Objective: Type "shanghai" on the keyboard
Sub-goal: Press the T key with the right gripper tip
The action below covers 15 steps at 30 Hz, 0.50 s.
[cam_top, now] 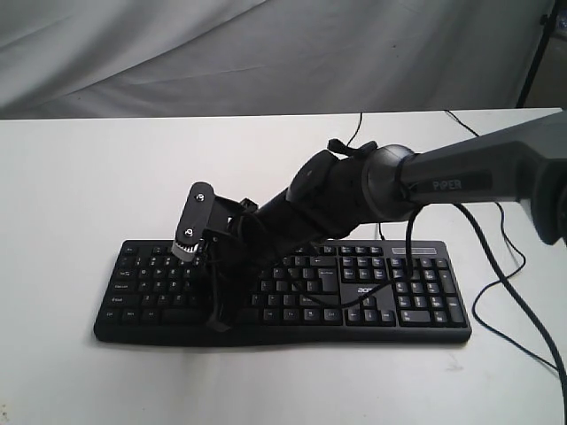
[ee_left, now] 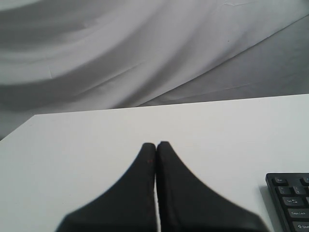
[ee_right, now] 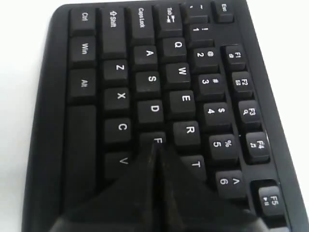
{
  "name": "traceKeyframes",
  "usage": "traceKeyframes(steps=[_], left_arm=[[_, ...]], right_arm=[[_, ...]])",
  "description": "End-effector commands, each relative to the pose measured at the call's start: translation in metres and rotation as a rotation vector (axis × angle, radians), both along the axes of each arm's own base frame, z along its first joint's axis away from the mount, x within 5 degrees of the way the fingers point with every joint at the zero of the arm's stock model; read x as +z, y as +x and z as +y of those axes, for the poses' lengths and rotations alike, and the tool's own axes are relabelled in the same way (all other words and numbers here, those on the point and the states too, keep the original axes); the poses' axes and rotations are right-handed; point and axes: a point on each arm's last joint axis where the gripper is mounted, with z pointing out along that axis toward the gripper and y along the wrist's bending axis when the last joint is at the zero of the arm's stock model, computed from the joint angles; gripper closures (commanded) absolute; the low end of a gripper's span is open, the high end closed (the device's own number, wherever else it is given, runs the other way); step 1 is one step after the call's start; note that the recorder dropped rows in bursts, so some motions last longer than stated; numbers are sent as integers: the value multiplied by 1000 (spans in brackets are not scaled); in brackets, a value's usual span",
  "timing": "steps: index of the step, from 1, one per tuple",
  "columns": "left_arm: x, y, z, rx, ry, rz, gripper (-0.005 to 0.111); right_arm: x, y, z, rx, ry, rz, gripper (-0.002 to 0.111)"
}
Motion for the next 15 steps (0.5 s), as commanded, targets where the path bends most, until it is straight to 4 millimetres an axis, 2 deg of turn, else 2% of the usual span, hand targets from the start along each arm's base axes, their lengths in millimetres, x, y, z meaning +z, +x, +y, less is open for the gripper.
traceKeyframes(steps=[1,10,15], left_arm=[[-2,0,0,-4,-4,5,106],[-2,0,0,-4,-4,5,106],[-2,0,0,-4,-4,5,106]], right_arm=[[21,2,-2,17,18,-43,108],[24,0,-3,40,7,-49,108],[24,0,-10,37,-34,-30,108]])
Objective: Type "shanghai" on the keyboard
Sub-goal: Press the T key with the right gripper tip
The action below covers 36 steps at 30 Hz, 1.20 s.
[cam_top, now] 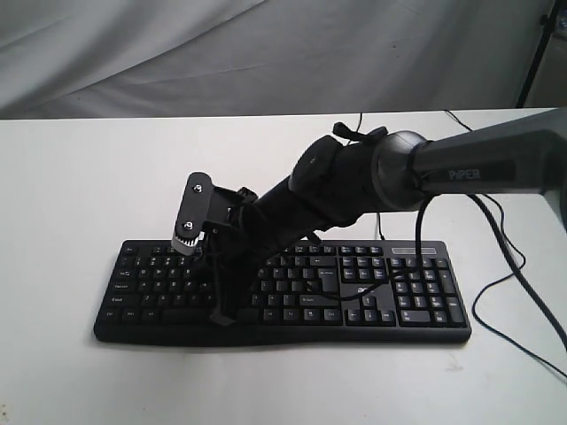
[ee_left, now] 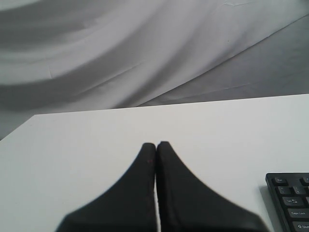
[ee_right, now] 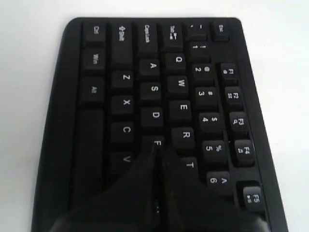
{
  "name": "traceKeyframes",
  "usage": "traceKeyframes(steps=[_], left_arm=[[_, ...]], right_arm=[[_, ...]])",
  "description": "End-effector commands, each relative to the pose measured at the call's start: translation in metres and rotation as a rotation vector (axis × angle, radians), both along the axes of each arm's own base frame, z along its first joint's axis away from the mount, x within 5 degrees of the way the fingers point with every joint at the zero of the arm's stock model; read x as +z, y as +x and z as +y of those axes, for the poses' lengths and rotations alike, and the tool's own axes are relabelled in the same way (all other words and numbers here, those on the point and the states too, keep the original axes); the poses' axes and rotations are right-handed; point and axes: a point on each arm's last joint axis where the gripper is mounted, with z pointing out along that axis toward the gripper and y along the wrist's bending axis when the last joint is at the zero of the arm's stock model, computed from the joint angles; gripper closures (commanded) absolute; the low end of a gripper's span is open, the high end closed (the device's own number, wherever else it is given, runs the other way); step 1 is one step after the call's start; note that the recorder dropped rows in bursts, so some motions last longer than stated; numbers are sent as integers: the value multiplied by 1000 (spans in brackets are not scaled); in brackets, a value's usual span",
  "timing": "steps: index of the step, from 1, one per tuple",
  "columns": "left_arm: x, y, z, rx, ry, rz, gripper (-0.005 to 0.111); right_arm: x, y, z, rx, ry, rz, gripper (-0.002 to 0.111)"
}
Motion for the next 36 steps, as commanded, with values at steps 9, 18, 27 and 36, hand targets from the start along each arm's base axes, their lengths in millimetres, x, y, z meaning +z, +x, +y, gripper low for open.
traceKeyframes(steps=[9,18,27,36], left_arm=[[-2,0,0,-4,-4,5,106],[-2,0,0,-4,-4,5,106],[-2,0,0,-4,-4,5,106],[-2,0,0,-4,-4,5,106]], right_arm=[[5,3,-13,-4,-47,10,108],[3,3,-13,-7,-49,11,108],[-6,4,-13,-11,-55,29,108],[-5,4,-13,-11,-53,26,108]])
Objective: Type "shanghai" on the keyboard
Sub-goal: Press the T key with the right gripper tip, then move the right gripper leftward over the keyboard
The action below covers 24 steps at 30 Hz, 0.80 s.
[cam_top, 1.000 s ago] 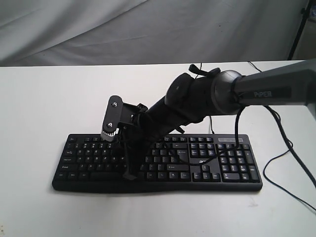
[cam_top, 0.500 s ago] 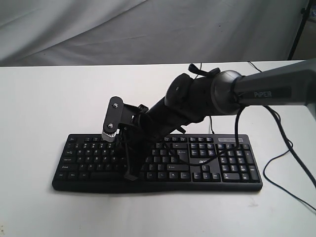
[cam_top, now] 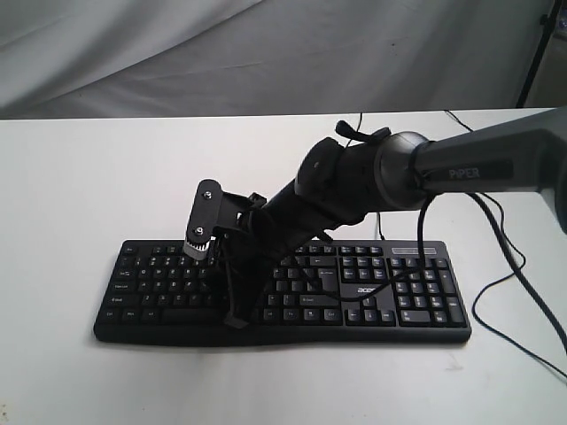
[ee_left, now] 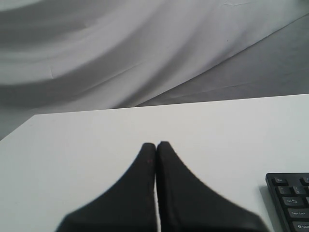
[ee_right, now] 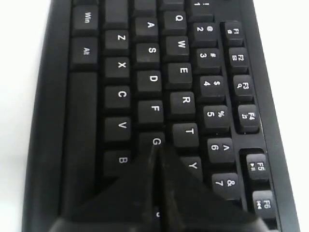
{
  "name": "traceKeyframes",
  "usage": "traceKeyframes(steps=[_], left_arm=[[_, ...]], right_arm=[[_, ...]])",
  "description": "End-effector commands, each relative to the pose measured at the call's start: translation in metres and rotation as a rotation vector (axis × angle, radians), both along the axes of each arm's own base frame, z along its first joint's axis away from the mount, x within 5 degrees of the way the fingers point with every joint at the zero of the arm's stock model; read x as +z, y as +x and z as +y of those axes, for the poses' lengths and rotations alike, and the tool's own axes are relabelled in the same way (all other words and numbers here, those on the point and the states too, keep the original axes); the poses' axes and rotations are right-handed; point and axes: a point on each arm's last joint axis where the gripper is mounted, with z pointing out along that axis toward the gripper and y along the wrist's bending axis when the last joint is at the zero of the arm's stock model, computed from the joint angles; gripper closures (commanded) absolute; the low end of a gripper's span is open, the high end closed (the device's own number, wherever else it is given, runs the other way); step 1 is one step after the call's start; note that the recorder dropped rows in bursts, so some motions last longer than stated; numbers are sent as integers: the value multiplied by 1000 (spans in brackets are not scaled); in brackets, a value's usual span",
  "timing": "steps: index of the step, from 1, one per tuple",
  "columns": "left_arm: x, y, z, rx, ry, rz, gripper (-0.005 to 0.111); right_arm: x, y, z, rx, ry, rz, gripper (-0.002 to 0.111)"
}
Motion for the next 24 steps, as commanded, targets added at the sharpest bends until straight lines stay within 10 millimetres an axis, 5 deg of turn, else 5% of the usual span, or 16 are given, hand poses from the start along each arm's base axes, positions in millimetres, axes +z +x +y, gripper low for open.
traceKeyframes(steps=[1,6,15,24], left_arm=[[-2,0,0,-4,-4,5,106],[-2,0,0,-4,-4,5,106],[-2,0,0,-4,-4,5,106],[-2,0,0,-4,-4,5,106]], right_arm=[[2,3,-3,-8,0,-9,108],[-12,4,-4,-15,-14,16,108],[24,0,-1,0,26,-36,108],[21,0,0,-4,29,-27,108]])
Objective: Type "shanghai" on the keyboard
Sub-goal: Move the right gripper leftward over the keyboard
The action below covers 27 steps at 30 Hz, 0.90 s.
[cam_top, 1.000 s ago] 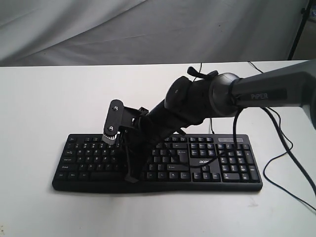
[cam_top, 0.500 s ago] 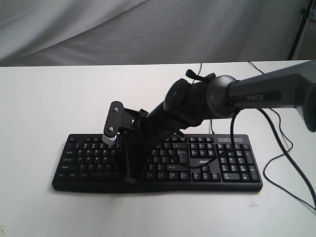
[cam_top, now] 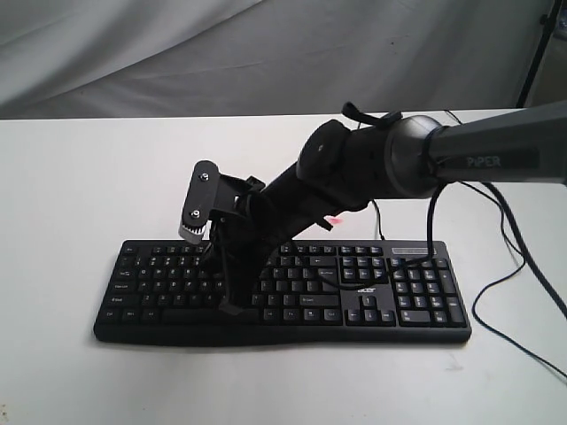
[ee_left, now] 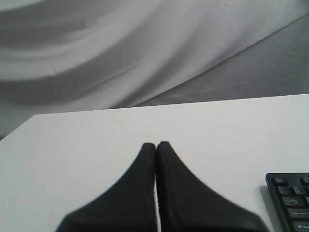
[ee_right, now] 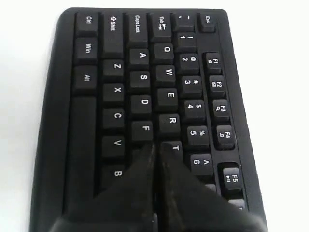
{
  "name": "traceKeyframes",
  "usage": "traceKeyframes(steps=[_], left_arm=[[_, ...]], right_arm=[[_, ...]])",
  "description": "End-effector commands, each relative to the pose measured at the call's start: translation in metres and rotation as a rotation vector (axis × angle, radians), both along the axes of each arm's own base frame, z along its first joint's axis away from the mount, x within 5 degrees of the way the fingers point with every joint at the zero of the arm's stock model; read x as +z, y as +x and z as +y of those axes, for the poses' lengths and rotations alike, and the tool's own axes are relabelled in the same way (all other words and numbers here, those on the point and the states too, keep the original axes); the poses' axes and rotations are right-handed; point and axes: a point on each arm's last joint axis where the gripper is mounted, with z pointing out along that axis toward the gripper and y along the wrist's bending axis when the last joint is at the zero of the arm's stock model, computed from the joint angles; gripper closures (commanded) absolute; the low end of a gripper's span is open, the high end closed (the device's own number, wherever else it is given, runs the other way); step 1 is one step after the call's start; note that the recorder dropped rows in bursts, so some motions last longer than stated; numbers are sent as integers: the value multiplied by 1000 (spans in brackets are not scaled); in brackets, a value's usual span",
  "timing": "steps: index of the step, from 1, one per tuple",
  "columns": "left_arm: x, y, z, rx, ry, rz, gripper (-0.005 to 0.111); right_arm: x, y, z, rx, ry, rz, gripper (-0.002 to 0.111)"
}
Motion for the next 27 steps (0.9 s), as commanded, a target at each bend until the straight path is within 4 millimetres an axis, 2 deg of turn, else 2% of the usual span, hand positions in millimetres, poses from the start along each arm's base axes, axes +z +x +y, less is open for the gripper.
traceKeyframes(steps=[1,7,10,14,18,27], left_arm=[[-2,0,0,-4,-4,5,106],[-2,0,0,-4,-4,5,106],[-2,0,0,-4,-4,5,106],[-2,0,0,-4,-4,5,106],[-2,0,0,-4,-4,5,106],[-2,0,0,-4,-4,5,106]], right_arm=[[-2,-1,0,-2,6,16,108],[-7,-1,11,-26,34,12,108],[-6,3,27,-4,51,5,108],[-6,13,59,1,86,9,108],[-8,20,81,13,57,17,108],[-7,24,86,14,35,13,108]])
